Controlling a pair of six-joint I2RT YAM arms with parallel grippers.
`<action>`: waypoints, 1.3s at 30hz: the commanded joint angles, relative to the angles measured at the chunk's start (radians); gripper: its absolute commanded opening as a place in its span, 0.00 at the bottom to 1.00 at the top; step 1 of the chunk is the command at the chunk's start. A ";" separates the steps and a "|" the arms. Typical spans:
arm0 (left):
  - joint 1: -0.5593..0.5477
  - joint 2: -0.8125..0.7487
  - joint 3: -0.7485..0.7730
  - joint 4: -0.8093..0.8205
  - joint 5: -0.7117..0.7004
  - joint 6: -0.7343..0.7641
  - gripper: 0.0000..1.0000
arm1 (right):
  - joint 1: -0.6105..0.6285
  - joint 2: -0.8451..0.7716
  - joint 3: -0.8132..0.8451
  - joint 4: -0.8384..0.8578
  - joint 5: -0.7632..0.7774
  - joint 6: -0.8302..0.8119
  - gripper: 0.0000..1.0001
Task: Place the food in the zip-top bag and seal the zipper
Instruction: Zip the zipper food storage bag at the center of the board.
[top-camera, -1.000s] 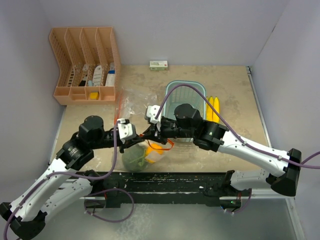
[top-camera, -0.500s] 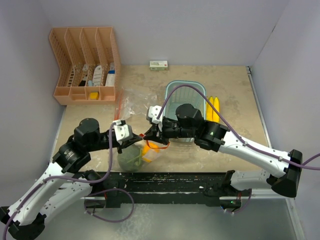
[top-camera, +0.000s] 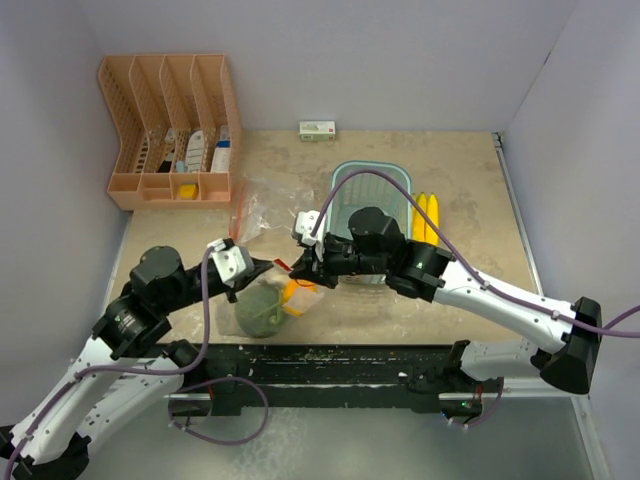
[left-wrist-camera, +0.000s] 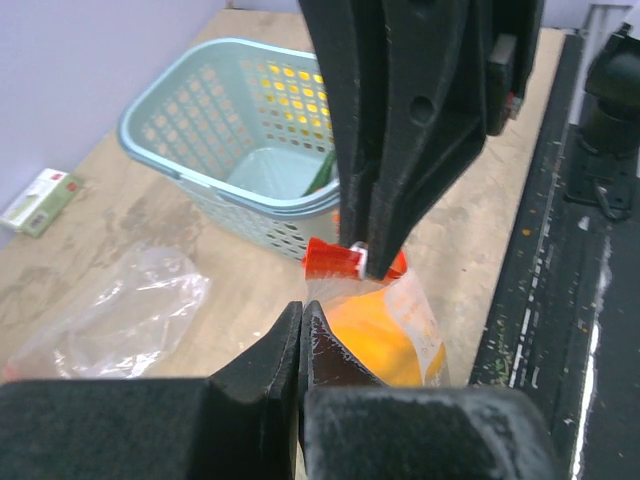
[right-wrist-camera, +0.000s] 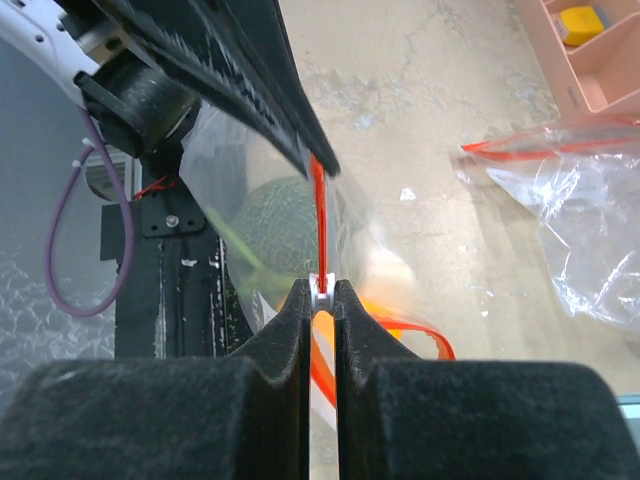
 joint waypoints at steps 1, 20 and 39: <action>0.004 -0.051 0.023 0.170 -0.180 -0.024 0.00 | -0.015 -0.031 -0.035 -0.101 0.046 0.001 0.08; 0.005 -0.044 0.039 0.098 0.070 0.077 0.01 | -0.022 -0.078 -0.059 -0.080 0.000 0.019 0.07; 0.004 0.164 0.028 0.105 0.277 0.212 0.68 | -0.022 -0.090 -0.031 -0.099 -0.032 -0.004 0.06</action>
